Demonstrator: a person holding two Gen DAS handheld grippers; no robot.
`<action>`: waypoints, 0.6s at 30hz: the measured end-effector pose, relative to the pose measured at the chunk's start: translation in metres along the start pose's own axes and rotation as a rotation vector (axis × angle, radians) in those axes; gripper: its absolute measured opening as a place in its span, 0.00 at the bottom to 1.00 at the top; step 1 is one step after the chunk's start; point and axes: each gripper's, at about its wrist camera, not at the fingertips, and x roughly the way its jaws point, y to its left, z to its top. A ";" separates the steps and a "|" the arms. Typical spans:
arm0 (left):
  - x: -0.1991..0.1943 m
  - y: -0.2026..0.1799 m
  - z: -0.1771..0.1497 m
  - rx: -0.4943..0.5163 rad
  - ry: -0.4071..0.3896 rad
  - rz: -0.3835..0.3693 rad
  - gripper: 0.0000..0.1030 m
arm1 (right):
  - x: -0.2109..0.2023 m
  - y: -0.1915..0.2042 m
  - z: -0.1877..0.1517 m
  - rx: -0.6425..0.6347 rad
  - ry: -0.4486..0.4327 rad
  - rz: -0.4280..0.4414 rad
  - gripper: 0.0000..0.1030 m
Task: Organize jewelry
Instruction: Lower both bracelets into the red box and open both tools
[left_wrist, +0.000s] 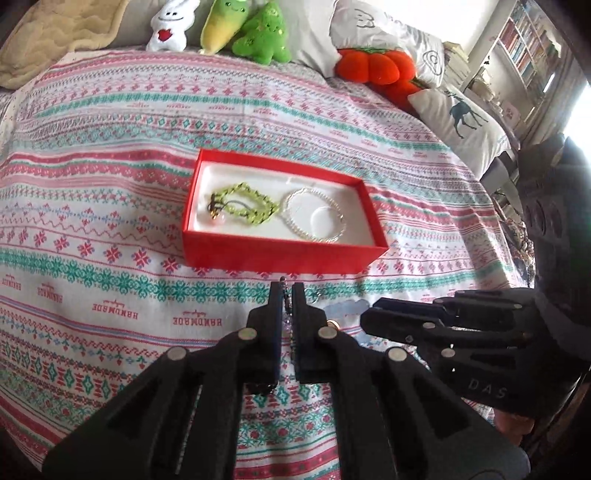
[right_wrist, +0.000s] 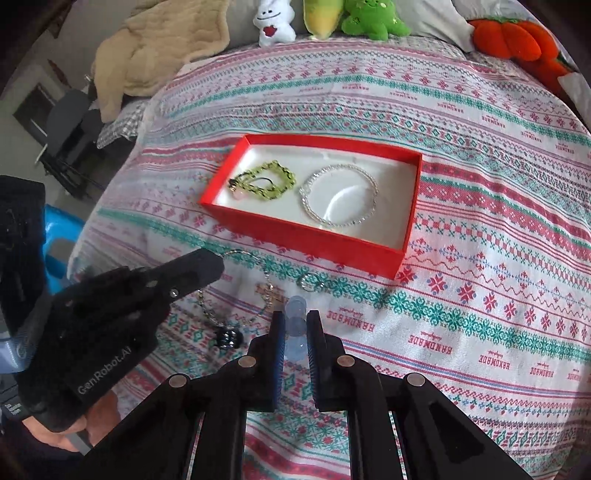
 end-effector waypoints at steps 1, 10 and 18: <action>-0.003 0.000 0.000 0.005 -0.006 -0.003 0.05 | -0.003 0.001 0.002 -0.002 -0.007 0.011 0.11; -0.021 0.001 0.010 0.000 -0.047 -0.008 0.05 | -0.025 0.016 0.004 -0.012 -0.068 0.067 0.11; -0.031 -0.002 0.024 -0.004 -0.090 -0.016 0.05 | -0.044 0.016 0.010 -0.040 -0.140 0.060 0.11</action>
